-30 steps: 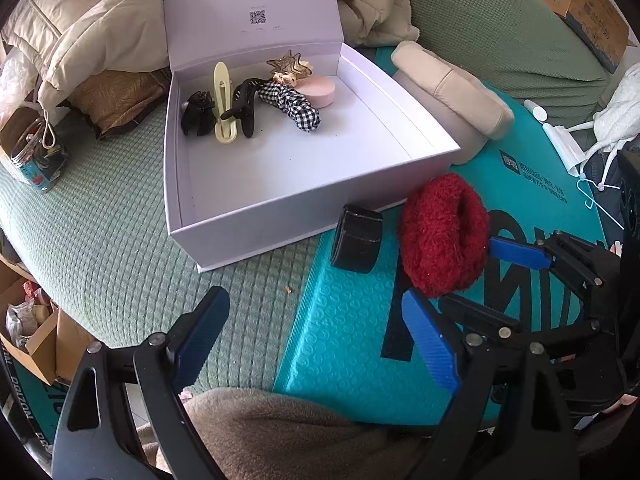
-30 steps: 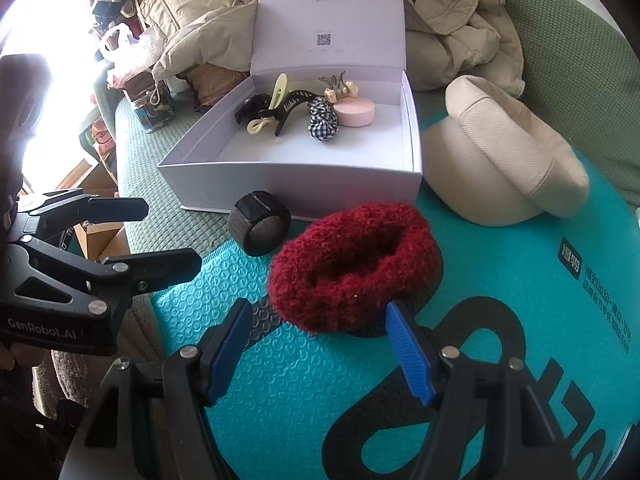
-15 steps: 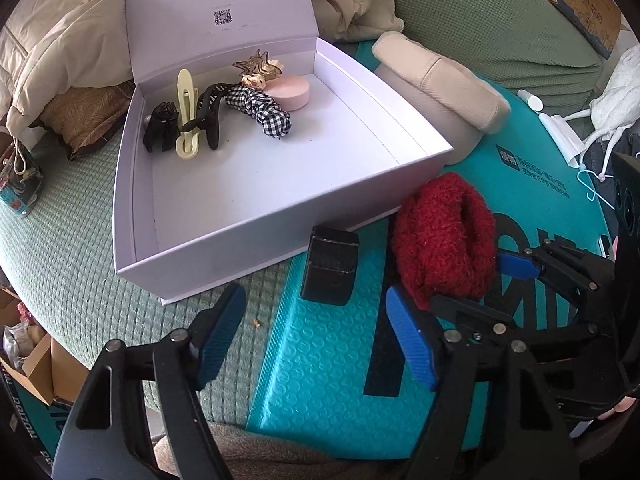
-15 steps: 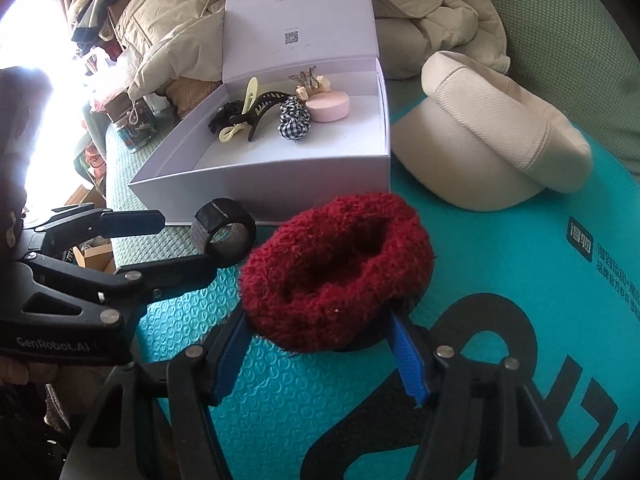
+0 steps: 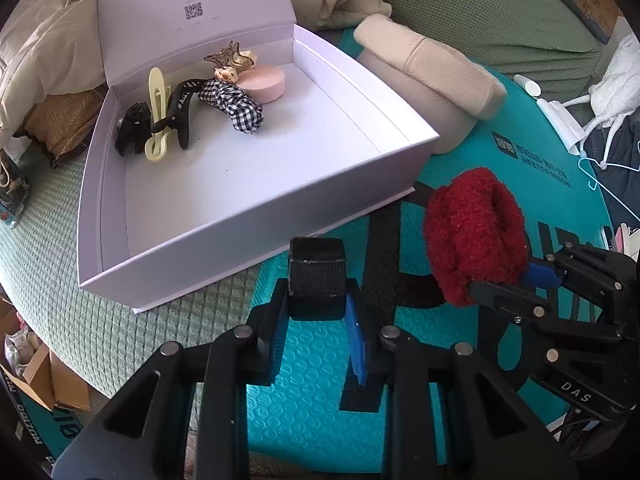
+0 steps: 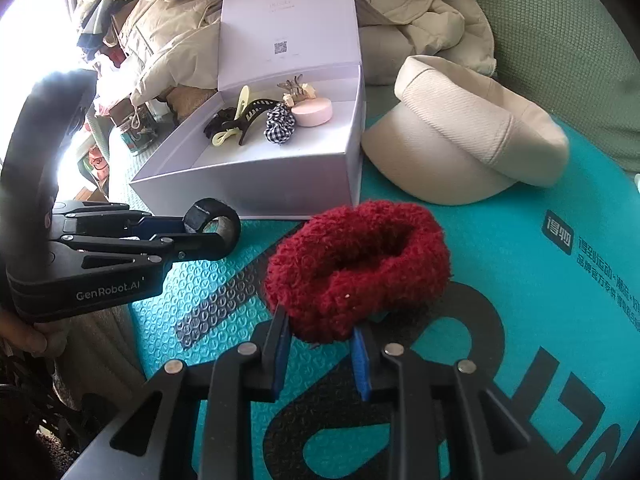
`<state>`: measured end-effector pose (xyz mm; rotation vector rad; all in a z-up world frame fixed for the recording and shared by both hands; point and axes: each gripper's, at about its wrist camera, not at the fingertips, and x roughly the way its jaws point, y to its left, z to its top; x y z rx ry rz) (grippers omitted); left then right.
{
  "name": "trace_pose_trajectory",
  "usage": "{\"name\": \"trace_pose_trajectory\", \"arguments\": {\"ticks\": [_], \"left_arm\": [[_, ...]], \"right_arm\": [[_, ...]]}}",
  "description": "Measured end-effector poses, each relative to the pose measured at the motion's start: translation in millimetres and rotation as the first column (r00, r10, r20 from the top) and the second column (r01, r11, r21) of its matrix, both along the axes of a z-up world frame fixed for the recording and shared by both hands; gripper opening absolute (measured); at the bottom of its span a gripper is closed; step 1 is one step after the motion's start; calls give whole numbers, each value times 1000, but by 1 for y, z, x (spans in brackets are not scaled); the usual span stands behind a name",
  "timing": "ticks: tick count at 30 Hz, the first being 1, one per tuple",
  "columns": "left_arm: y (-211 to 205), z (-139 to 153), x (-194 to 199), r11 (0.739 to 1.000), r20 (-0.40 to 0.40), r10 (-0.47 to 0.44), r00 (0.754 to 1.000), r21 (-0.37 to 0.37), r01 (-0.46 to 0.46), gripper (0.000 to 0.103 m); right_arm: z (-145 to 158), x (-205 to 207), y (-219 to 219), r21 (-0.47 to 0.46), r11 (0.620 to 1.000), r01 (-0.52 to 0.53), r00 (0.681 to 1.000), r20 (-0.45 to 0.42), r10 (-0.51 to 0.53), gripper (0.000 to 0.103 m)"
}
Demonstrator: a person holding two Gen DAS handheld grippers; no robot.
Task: Organize objects
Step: 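Grasp the black hair tie with the left tool while the right tool grasps the red scrunchie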
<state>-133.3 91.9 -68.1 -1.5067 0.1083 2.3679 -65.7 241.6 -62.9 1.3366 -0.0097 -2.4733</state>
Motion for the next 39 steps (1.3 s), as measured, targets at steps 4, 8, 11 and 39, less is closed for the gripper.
{"name": "trace_pose_trajectory", "arguments": {"ticks": [4, 8, 11, 39], "left_arm": [[11, -2, 9, 1000, 16, -17, 1000, 19, 17, 25], [25, -3, 25, 997, 31, -62, 998, 56, 60, 25], [40, -1, 40, 993, 32, -107, 994, 63, 105, 25], [61, -12, 76, 987, 8, -139, 990, 78, 138, 33]], "right_arm": [[2, 10, 10, 10, 1000, 20, 1000, 1, -20, 26], [2, 23, 22, 30, 999, 31, 999, 10, -31, 26], [1, 36, 33, 47, 998, 33, 999, 26, -35, 26], [1, 82, 97, 89, 970, 227, 974, -17, -227, 72]]}}
